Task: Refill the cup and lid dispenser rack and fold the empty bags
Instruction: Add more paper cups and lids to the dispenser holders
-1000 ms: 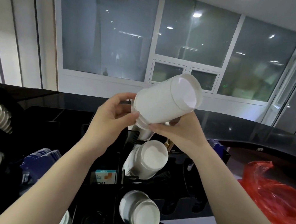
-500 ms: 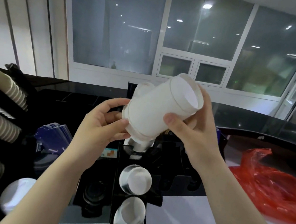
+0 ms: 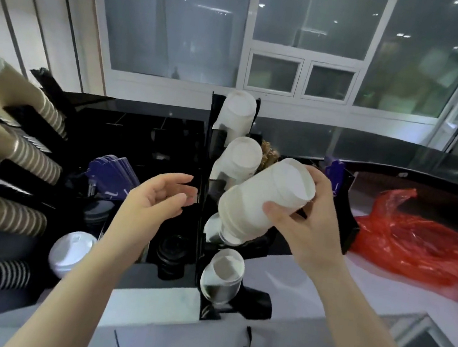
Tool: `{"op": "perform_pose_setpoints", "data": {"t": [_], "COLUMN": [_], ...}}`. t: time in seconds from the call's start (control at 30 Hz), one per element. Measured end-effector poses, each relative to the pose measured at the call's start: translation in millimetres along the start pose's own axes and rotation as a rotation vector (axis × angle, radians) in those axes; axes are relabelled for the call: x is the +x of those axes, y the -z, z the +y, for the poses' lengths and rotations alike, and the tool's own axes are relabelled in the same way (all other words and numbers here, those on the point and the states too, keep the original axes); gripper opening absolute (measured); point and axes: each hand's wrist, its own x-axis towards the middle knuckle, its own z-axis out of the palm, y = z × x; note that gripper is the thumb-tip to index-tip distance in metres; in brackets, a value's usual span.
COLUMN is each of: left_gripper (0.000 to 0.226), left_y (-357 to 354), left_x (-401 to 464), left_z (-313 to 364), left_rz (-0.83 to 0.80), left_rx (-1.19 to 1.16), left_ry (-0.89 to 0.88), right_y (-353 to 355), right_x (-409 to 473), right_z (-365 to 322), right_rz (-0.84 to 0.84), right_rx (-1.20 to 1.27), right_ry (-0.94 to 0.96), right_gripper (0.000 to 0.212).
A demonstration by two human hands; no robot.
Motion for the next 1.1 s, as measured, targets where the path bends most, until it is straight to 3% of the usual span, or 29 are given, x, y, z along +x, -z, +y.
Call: {"op": "perform_pose_setpoints", "data": {"t": [0.17, 0.33, 0.6, 0.67, 0.8, 0.9, 1.1], "left_gripper": [0.032, 0.029, 0.030, 0.030, 0.030, 0.030, 0.030], "left_y": [20, 35, 42, 42, 40, 40, 38], "left_x": [-20, -32, -41, -40, -37, -32, -26], "left_z": [-6, -7, -3, -3, -1, -1, -6], "left_rz": [0.003, 0.026, 0.037, 0.038, 0.032, 0.033, 0.023], "left_rx": [0.044, 0.080, 0.121, 0.124, 0.128, 0.135, 0.131], "left_ry": [0.067, 0.114, 0.136, 0.140, 0.147, 0.147, 0.154], "right_y": [-20, -41, -42, -42, -40, -34, -32], "right_x": [-10, -16, -10, -9, -8, -3, 6], "right_z": [15, 28, 37, 42, 51, 59, 60], "right_rz": [0.039, -0.060, -0.034, -0.095, -0.199, -0.150, -0.197], "right_rx": [-0.236, -0.351, -0.477, -0.546, -0.703, -0.832, -0.818], "right_ry": [0.013, -0.091, -0.119, -0.145, -0.097, -0.138, -0.174], "right_gripper": [0.069, 0.075, 0.077, 0.072, 0.037, 0.043, 0.044]}}
